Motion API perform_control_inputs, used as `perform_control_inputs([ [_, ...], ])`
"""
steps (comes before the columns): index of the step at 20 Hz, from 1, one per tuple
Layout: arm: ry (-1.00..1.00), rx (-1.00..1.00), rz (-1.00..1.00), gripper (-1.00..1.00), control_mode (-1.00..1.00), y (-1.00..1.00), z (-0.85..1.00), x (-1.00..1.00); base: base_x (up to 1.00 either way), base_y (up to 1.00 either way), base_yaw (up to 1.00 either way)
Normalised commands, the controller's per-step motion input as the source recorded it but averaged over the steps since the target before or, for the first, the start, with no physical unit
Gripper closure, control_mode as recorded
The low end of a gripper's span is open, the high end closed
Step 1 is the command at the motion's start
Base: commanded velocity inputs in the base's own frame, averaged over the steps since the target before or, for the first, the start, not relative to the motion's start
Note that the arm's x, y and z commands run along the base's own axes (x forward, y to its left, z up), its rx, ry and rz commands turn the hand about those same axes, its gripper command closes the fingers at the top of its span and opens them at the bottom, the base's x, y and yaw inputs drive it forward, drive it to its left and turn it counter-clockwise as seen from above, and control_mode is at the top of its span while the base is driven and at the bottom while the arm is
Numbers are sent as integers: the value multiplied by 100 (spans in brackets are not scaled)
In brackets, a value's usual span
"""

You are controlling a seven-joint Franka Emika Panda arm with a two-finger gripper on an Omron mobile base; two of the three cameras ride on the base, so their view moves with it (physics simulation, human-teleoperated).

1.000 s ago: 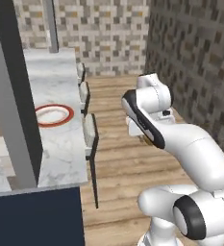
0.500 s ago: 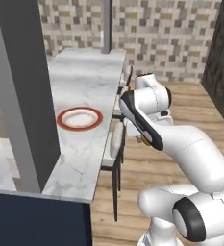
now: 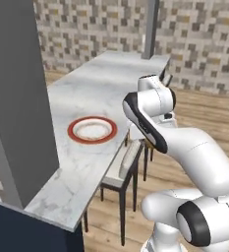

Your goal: Move the hot dog bun to the plate on the dining table and place the condiment next to that plate. Then navigate to the fridge and take the sausage and place it on the plate as well.

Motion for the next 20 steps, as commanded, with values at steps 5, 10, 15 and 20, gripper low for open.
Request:
perform_control_inputs([
  [5, 0, 0, 0, 100, 100, 0, 0, 0, 35, -55, 48],
  [10, 0, 0, 0, 100, 100, 0, 0, 0, 24, -57, 49],
  [15, 0, 0, 0, 100, 100, 0, 0, 0, 2, -55, 51],
  [20, 0, 0, 0, 100, 100, 0, 0, 0, 0, -60, 50],
])
